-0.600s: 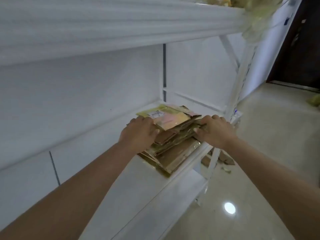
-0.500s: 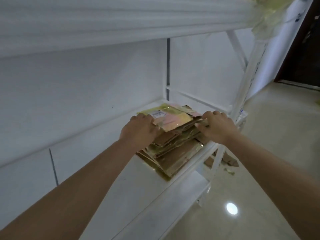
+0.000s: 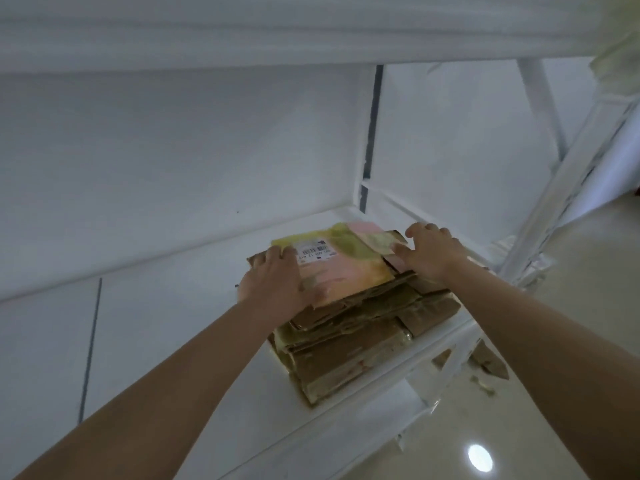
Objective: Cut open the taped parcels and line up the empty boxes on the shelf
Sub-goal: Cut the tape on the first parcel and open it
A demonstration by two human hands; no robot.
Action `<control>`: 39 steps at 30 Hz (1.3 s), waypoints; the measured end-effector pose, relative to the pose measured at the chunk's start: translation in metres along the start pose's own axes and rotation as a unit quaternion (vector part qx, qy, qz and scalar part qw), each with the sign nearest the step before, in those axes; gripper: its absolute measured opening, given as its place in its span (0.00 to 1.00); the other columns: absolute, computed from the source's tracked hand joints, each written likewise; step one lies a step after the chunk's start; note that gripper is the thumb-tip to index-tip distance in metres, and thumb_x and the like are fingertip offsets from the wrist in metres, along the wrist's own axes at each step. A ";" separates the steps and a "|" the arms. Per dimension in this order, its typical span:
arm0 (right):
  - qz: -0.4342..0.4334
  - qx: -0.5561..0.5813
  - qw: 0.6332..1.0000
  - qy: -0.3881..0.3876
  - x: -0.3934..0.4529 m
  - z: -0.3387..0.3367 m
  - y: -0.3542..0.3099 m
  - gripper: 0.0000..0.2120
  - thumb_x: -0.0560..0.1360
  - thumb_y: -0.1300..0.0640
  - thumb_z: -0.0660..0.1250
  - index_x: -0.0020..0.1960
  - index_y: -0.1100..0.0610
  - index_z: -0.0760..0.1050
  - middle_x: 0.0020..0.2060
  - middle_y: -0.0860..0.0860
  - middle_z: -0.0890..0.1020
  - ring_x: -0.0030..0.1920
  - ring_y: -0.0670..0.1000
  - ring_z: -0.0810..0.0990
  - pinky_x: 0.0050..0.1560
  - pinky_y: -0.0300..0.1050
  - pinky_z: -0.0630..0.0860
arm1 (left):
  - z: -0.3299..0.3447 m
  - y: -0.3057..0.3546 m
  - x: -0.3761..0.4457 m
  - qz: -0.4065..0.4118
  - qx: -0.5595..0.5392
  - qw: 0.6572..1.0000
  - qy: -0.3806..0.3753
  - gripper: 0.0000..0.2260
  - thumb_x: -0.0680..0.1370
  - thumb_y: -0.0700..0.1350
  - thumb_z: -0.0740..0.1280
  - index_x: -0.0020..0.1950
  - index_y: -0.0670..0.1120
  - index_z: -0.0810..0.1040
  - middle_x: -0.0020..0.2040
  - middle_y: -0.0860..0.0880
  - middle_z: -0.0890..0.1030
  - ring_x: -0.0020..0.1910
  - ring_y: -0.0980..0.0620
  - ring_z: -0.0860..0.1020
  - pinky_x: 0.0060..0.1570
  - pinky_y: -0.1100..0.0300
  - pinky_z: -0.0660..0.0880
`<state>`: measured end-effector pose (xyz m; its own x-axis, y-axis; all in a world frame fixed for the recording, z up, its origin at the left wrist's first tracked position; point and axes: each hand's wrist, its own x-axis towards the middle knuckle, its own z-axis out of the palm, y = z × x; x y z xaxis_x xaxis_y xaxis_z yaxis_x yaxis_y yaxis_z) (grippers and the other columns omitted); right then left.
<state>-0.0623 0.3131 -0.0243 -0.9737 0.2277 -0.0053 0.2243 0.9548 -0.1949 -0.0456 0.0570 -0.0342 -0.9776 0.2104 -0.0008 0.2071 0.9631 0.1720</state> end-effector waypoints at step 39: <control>0.116 0.263 0.925 0.247 -0.177 -0.004 -0.067 0.26 0.79 0.34 0.54 0.56 0.58 0.71 0.46 0.51 0.76 0.46 0.53 0.73 0.44 0.47 0.66 | -0.032 -0.086 -0.056 0.112 -0.357 0.915 0.153 0.13 0.83 0.53 0.58 0.49 0.44 0.72 0.34 0.53 0.74 0.35 0.50 0.73 0.32 0.63 0.66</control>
<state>0.0956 0.2096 -0.0069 -0.7363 0.5979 0.3168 0.2478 0.6739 -0.6960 -0.0097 -0.0429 -0.0170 -0.9009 0.2260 0.3705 0.4331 0.5236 0.7336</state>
